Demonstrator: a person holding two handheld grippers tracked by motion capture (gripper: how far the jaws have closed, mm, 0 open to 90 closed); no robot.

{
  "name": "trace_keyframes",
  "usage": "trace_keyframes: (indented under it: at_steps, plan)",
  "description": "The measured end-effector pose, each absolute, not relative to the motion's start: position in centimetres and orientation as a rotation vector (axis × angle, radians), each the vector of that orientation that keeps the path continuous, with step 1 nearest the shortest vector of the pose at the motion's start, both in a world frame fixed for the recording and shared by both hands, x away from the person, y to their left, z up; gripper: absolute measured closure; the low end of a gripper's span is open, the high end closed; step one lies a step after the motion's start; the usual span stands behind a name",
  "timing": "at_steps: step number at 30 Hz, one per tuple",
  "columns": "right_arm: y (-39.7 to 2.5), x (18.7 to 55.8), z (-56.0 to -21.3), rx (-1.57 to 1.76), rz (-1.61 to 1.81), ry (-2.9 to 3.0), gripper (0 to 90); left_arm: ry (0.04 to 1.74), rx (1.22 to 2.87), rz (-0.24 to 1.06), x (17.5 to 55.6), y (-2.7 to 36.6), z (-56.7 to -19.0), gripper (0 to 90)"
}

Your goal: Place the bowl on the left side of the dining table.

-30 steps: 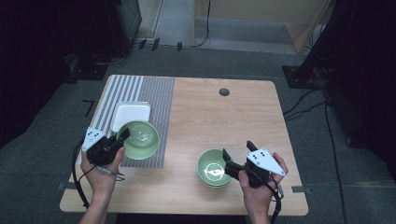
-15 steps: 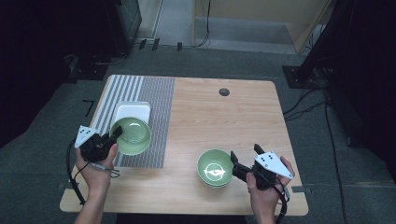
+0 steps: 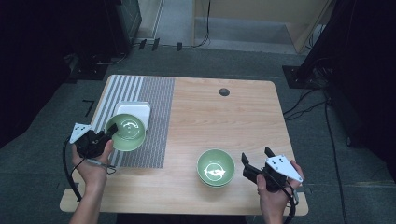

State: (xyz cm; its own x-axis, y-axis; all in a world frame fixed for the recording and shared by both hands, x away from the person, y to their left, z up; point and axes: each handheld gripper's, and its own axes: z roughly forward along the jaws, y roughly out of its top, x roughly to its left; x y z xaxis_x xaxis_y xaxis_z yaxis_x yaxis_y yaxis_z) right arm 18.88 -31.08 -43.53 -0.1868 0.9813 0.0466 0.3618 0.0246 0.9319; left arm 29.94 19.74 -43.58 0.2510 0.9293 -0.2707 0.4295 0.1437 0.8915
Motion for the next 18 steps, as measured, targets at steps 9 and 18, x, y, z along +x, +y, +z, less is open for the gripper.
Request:
trace_keyframes:
  at_steps: [9, 18]
  plan:
    - [-32.5, 18.9, -44.7, 1.415, 1.137, 1.608, 16.4, 1.368, 1.444, 0.578, 30.8, 20.4, -43.8, 83.2]
    - [-34.2, 18.9, -46.2, 1.448, 1.102, 1.581, 16.7, 1.386, 1.432, 0.578, 31.6, 21.0, -43.9, 83.2]
